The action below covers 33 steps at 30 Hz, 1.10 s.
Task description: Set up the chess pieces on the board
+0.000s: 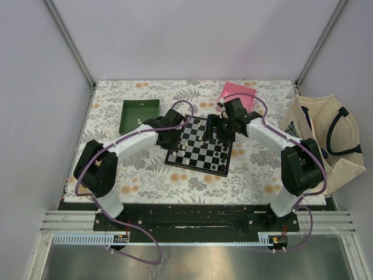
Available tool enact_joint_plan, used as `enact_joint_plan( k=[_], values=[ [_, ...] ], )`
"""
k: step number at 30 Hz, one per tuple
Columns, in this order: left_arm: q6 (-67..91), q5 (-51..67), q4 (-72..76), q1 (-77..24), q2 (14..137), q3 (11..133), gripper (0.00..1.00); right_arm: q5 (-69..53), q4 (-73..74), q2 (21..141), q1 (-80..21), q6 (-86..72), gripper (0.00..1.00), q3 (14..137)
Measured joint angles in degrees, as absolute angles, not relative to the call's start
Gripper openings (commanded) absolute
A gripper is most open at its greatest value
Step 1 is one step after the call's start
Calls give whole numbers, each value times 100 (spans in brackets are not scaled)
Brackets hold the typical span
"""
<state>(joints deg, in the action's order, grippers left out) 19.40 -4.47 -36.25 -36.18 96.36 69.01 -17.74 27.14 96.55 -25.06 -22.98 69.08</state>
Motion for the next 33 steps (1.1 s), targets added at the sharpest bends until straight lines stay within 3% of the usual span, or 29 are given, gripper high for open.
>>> enact_joint_plan(
  k=[33],
  values=[
    [1955, -864, -3210, -3671, 10022, 6873, 0, -1776, 2676, 9655, -2506, -2300, 89, 6908]
  ],
)
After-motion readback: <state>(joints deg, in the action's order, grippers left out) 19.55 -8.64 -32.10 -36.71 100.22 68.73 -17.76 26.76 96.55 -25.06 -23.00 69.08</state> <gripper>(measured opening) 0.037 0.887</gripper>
